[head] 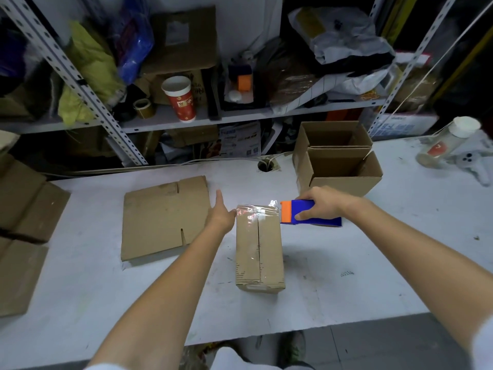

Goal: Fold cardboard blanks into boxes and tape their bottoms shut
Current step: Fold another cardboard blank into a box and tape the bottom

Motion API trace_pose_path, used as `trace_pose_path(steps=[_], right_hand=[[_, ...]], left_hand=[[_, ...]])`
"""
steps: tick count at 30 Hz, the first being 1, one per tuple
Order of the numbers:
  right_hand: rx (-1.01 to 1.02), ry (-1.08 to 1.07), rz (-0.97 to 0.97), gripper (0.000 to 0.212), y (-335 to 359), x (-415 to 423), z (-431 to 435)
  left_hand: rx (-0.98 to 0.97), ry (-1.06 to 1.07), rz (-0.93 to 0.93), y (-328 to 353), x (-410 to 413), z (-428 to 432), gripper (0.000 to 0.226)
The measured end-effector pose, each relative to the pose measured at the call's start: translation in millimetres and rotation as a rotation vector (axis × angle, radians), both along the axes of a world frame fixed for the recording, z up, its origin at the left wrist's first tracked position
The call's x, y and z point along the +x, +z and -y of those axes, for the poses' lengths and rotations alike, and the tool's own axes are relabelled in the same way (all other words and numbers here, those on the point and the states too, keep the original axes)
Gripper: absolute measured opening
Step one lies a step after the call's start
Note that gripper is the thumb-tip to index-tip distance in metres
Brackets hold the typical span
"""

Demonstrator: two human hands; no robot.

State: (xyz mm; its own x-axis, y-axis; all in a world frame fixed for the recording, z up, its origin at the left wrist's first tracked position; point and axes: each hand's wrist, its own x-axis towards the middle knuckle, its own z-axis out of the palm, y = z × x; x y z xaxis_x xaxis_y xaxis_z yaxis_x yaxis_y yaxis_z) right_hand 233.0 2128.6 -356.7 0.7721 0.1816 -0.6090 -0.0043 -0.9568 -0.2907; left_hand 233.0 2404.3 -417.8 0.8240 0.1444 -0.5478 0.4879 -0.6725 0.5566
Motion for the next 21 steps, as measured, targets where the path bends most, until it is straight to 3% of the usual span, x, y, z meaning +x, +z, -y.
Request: trace_pose_path(steps=[2,4,6,9,13,21], right_hand=[[-0.020,0.010,0.010,0.071,3,0,-3],[-0.041,0.029,0.027,0.071,3,-1,-6],[-0.069,0.039,0.041,0.071,4,-4,-10],[-0.140,0.059,0.128,0.066,8,-8,-20],[-0.304,0.063,0.241,0.041,-23,-25,-51],[-0.186,-0.237,0.141,0.046,-104,-73,-17]], left_hand=[[0.035,0.017,0.071,3,-3,-3,0.057],[-0.126,0.119,0.094,6,-10,-2,0.024],[-0.250,0.076,0.068,7,-24,3,0.029],[-0.234,-0.058,0.112,4,-36,9,0.030],[-0.203,-0.051,0.127,3,-34,7,0.028],[-0.181,-0.086,0.064,-1,-37,6,0.035]])
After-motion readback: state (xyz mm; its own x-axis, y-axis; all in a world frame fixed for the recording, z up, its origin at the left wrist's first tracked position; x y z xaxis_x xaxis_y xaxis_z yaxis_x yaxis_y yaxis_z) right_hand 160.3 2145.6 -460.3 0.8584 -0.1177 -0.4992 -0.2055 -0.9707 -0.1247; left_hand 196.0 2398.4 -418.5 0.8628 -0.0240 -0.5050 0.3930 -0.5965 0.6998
